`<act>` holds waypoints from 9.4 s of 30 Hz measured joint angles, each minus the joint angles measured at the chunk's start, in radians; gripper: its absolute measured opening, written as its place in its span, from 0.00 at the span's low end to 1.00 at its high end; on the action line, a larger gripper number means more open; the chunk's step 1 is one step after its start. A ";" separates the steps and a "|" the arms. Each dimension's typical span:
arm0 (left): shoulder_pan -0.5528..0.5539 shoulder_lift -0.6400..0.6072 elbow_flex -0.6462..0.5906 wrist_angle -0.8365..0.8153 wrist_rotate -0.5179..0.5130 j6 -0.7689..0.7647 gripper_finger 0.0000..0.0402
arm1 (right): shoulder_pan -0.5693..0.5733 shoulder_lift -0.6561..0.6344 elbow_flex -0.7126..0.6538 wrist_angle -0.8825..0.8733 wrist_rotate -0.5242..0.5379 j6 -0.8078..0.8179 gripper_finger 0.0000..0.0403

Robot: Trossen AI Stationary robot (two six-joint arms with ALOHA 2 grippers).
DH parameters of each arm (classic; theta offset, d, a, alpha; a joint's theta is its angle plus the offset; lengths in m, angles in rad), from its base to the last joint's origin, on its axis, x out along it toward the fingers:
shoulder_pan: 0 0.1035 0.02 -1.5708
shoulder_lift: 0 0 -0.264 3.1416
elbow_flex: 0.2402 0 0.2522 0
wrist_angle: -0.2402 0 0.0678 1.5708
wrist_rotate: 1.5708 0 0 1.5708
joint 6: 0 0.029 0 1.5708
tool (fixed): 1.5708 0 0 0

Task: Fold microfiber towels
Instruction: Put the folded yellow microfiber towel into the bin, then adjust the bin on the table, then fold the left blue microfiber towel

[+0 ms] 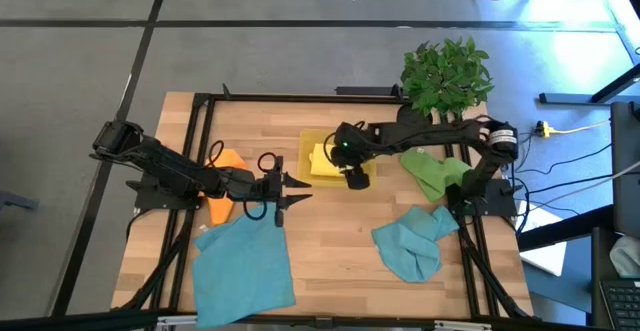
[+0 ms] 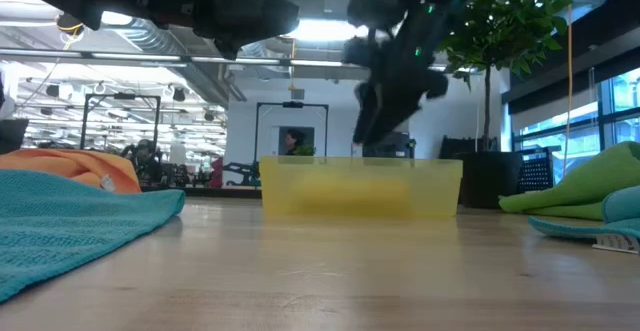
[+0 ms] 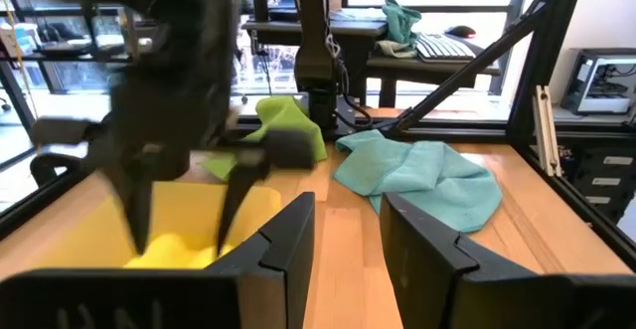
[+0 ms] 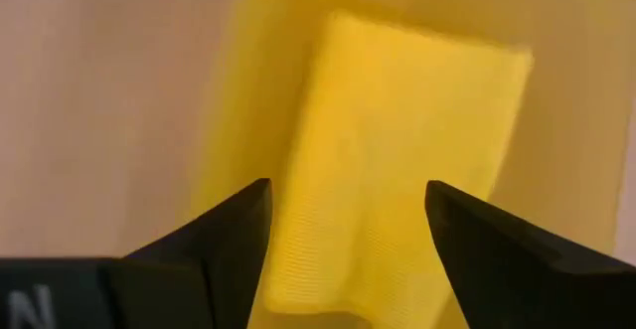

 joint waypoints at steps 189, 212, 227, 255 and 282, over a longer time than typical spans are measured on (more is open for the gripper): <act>-0.090 -0.145 0.226 -1.292 0.050 -0.661 0.27 | 0.394 -0.284 -0.476 0.639 -0.066 0.512 0.10; 0.193 0.013 0.213 -1.307 0.236 -0.355 0.34 | 0.392 -0.279 -0.476 0.551 0.061 0.479 0.10; 0.234 0.155 0.145 -1.077 0.461 -0.322 0.33 | 0.392 -0.279 -0.476 0.549 0.061 0.462 0.10; 0.136 0.165 0.187 -1.124 0.523 -0.192 0.01 | 0.392 -0.279 -0.476 0.554 0.061 0.450 0.10; 0.118 0.149 0.649 -1.428 0.134 0.042 0.00 | 0.386 -0.053 -0.475 0.869 0.067 0.670 0.50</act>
